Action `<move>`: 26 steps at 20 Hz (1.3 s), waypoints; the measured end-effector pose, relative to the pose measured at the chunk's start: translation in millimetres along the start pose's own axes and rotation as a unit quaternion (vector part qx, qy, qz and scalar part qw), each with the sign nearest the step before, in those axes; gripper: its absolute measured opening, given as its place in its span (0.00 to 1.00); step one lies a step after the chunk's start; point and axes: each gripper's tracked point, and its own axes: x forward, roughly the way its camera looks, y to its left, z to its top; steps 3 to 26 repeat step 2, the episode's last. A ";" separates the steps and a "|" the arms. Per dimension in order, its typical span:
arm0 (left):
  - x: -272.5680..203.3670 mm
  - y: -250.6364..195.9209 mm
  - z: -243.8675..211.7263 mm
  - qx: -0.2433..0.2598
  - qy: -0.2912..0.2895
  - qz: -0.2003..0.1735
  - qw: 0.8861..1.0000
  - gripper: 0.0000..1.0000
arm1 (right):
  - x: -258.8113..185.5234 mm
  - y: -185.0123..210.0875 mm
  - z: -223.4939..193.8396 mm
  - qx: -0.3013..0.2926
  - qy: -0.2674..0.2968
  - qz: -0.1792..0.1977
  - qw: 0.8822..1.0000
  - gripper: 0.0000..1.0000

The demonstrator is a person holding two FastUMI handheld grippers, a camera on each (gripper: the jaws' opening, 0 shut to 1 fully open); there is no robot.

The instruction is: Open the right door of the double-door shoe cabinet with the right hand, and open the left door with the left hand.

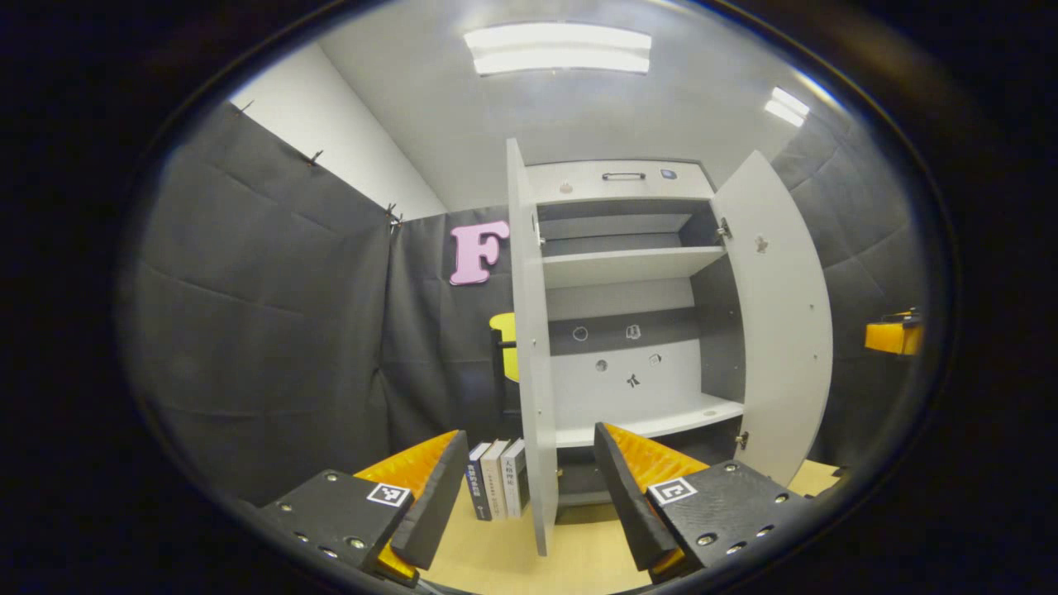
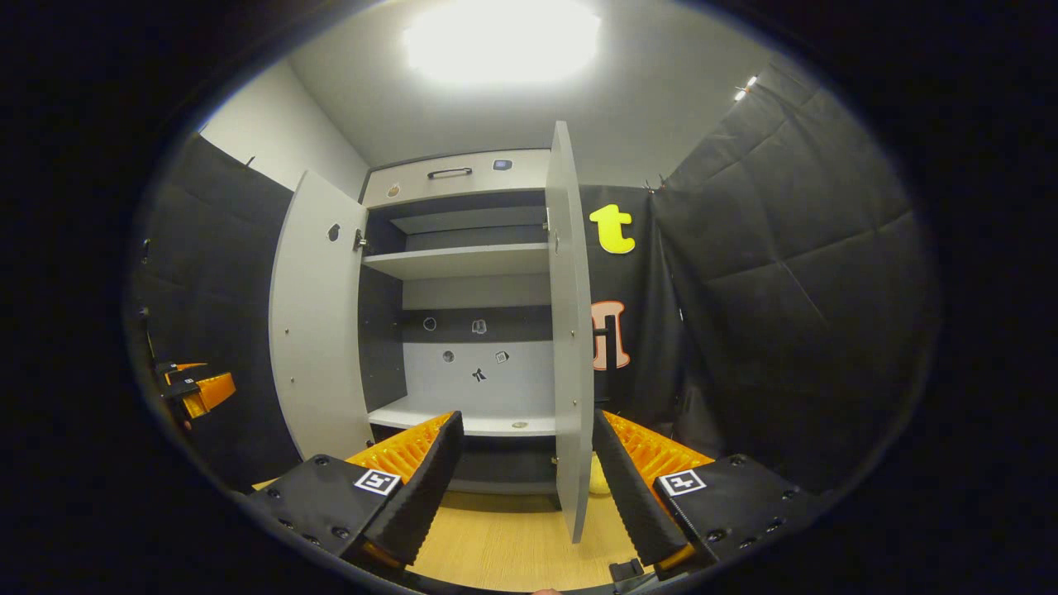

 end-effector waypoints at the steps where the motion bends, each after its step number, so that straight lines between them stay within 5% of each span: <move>1: 0.8 -0.2 -0.7 0.000 0.000 0.001 1.000 0.89 | 0.8 -0.3 1.0 0.001 -0.002 0.000 1.000 0.97; 26: 0.6 0.1 -1.0 0.000 0.000 0.002 1.000 0.89 | 0.6 -0.9 1.1 0.001 -0.002 0.000 1.000 0.97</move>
